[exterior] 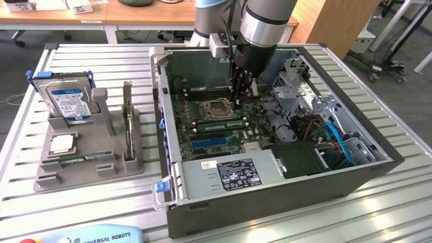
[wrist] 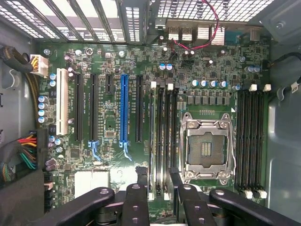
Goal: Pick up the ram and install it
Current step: 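Press down the ram until it locks into place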
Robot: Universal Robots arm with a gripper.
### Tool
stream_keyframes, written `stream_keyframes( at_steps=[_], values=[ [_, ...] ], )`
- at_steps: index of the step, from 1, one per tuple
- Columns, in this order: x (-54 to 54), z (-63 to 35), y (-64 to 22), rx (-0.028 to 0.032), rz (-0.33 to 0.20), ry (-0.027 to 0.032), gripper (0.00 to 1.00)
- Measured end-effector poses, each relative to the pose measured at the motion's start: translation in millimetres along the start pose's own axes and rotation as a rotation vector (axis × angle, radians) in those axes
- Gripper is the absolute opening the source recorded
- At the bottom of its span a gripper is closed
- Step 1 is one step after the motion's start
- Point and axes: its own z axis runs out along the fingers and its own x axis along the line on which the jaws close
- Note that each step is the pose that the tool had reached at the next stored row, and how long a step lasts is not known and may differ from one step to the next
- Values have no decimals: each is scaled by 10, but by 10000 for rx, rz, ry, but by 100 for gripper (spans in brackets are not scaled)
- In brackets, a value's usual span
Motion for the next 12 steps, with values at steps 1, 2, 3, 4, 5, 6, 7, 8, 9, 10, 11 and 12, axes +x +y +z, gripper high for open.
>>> stream_keyframes(
  at_steps=[1, 2, 3, 4, 5, 6, 7, 8, 9, 10, 11, 12],
  values=[
    [0, 0, 0, 0, 0, 0, 31],
    [0, 0, 0, 0, 0, 1, 31],
    [0, 0, 0, 0, 0, 1, 31],
    [0, 0, 0, 0, 1, 0, 31],
    [0, 0, 0, 0, 0, 0, 31],
    [0, 0, 0, 0, 0, 0, 31],
    [0, 0, 0, 0, 0, 0, 31],
    [0, 0, 0, 0, 0, 0, 31],
    [0, 0, 0, 0, 0, 0, 31],
    [0, 0, 0, 0, 0, 1, 29],
    [0, 0, 0, 0, 0, 0, 29],
    [0, 0, 0, 0, 0, 0, 23]
  ],
)
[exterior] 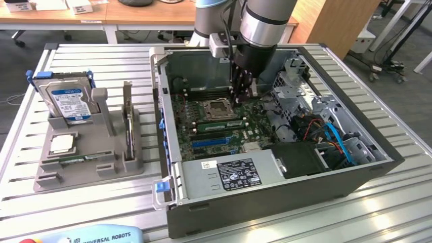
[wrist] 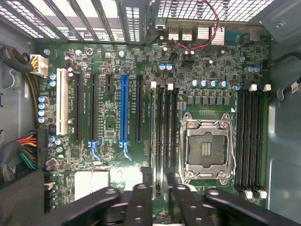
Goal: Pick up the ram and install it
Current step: 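Press down the ram until it locks into place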
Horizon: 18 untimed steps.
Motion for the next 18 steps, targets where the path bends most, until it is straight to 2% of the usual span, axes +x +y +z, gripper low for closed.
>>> stream_keyframes(
  at_steps=[1, 2, 3, 18],
  values=[
    [0, 0, 0, 0, 0, 0, 17],
    [0, 0, 0, 0, 0, 0, 17],
    [0, 0, 0, 0, 0, 0, 11],
    [0, 0, -10, 0, -1, -1, 10]
  ],
)
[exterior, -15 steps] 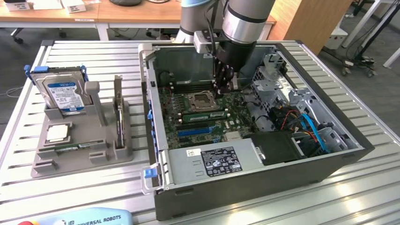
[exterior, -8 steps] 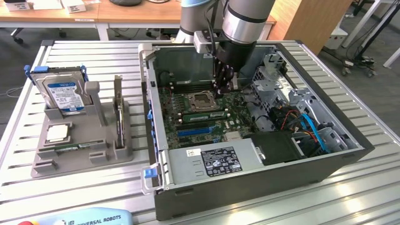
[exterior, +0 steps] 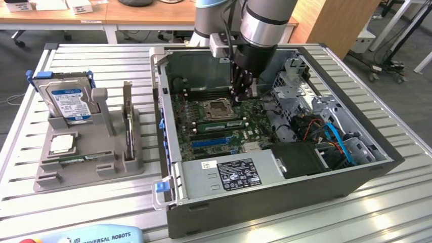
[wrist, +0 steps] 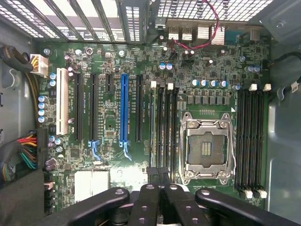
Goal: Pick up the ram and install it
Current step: 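Press down the ram until it locks into place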
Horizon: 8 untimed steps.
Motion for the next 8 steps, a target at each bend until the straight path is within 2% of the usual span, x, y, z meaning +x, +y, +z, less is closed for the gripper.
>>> stream_keyframes(
  at_steps=[8],
  values=[
    [0, 3, -80, -1, 1, 2, 10]
  ],
)
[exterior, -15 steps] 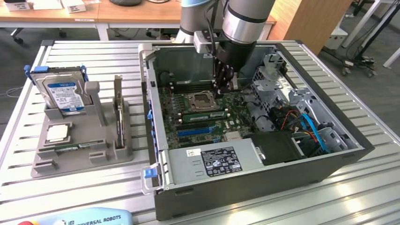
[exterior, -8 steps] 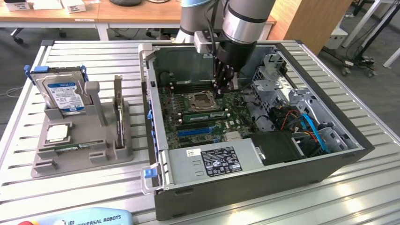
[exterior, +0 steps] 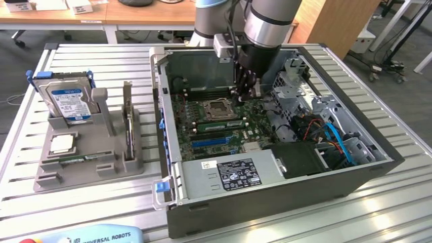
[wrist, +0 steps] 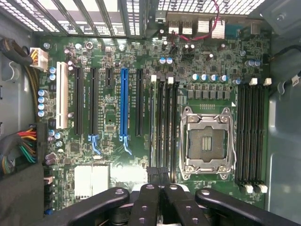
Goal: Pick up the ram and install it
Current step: 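Press down the ram until it locks into place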
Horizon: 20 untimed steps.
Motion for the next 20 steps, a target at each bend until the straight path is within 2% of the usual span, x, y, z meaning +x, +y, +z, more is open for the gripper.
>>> stream_keyframes(
  at_steps=[20],
  values=[
    [0, 4, -57, 0, 0, -1, 10]
  ],
)
